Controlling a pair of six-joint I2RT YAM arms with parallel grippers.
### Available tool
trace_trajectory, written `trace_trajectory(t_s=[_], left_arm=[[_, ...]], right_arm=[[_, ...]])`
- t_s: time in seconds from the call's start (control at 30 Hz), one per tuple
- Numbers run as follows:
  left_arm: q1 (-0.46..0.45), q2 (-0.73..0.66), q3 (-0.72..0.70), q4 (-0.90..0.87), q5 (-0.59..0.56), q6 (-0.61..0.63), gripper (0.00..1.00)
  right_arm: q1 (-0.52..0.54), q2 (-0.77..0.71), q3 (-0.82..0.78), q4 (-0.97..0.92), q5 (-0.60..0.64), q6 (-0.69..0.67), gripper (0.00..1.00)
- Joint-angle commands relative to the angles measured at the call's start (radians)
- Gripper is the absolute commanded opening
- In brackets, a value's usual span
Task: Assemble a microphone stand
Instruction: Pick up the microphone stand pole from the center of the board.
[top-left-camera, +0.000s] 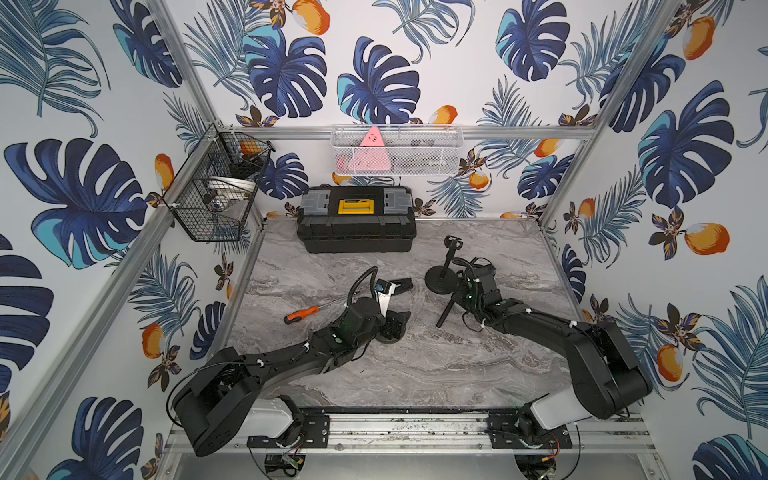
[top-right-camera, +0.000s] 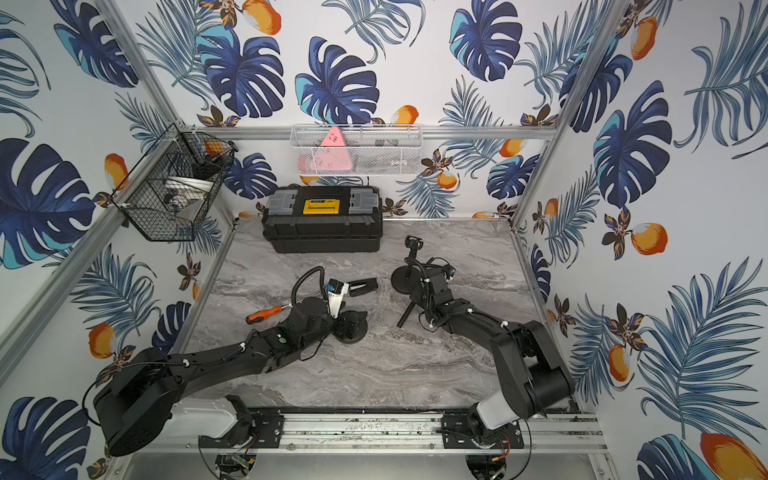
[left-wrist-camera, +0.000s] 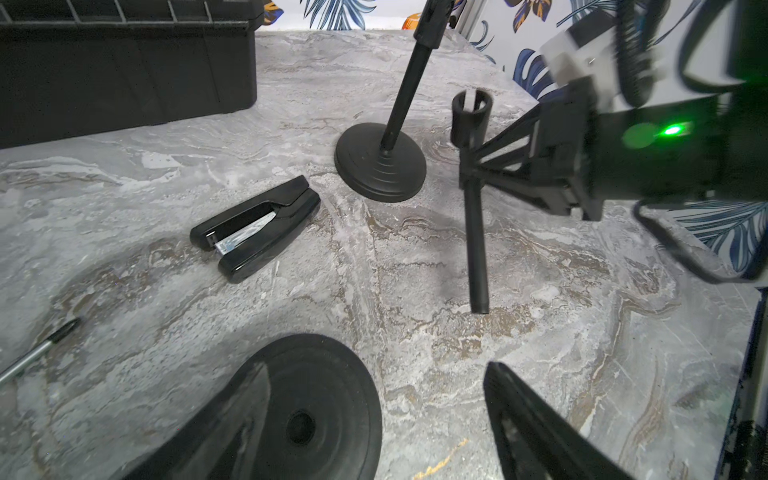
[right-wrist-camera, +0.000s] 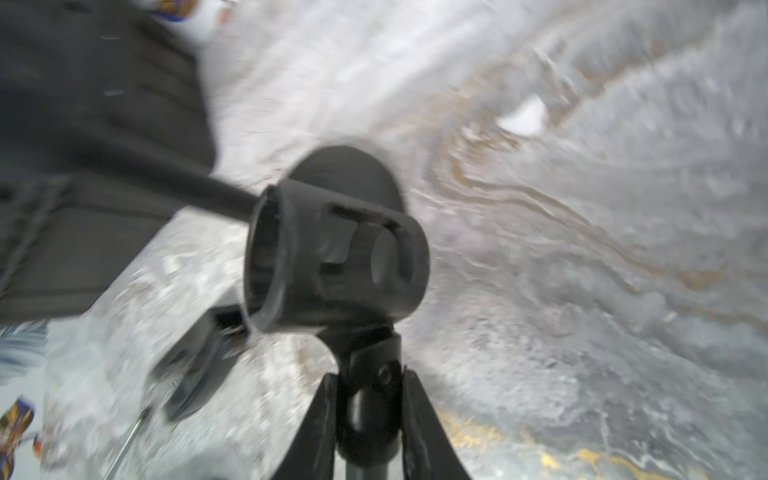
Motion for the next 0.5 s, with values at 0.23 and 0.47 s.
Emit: trace_trajectory(t_s=[0.23,0.47], left_arm=[[0.014,-0.125,-0.035,-0.130,-0.046,-0.036,0.95],[0.044,-0.214,-0.111,-0.001,0.166,0.141,0.95]], right_arm=[[0.149,-0.138,-0.095,0.345,-0.181,-0.518,0.16],[0.184,-0.047,-0.130,0.634,-0.423,-0.703,0.14]])
